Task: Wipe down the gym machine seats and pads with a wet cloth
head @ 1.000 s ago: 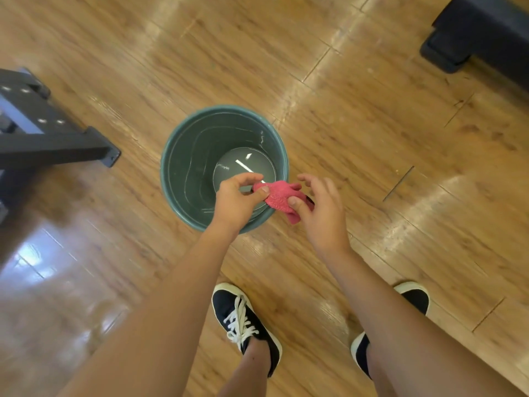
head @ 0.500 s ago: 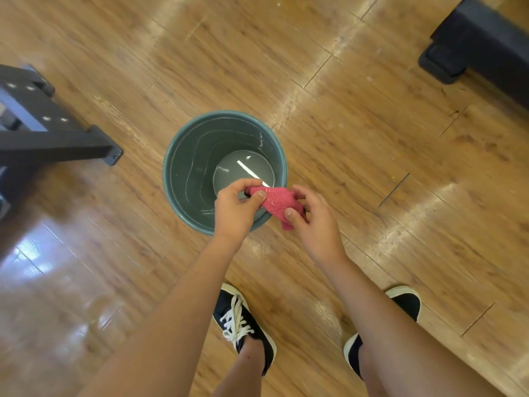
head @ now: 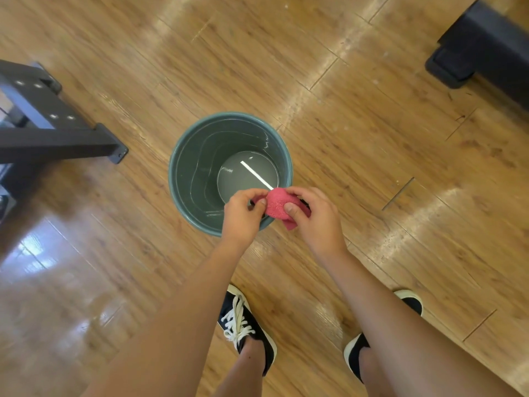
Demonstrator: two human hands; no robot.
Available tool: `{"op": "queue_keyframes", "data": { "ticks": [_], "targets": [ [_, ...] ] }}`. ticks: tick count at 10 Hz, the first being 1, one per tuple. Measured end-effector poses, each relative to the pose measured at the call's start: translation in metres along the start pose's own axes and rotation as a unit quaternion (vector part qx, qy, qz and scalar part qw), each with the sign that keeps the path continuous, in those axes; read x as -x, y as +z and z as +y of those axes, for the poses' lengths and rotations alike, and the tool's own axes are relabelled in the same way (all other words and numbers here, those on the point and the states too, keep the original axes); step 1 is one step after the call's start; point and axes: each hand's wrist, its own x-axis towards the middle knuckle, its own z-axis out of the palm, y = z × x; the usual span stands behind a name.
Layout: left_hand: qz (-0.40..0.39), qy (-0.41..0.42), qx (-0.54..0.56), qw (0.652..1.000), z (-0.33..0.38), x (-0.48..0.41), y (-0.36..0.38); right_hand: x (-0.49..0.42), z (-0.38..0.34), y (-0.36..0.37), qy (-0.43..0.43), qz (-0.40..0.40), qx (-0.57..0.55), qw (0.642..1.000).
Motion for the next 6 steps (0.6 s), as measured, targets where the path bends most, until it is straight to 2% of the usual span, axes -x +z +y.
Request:
{"op": "queue_keyframes", "data": {
  "ticks": [3, 4, 6],
  "targets": [
    [0.004, 0.082, -0.008, 0.997, -0.004, 0.008, -0.007, 0.006, 0.009, 0.000, -0.026, -0.014, -0.022, 0.999],
    [0.004, 0.071, -0.015, 0.997, -0.006, 0.009, -0.007, 0.005, 0.009, 0.002, -0.020, -0.016, -0.041, 0.999],
    [0.036, 0.061, -0.009, 0.997, 0.000, 0.014, -0.012, 0.009, -0.005, -0.005, -0.032, 0.020, 0.000, 0.999]
  ]
}}
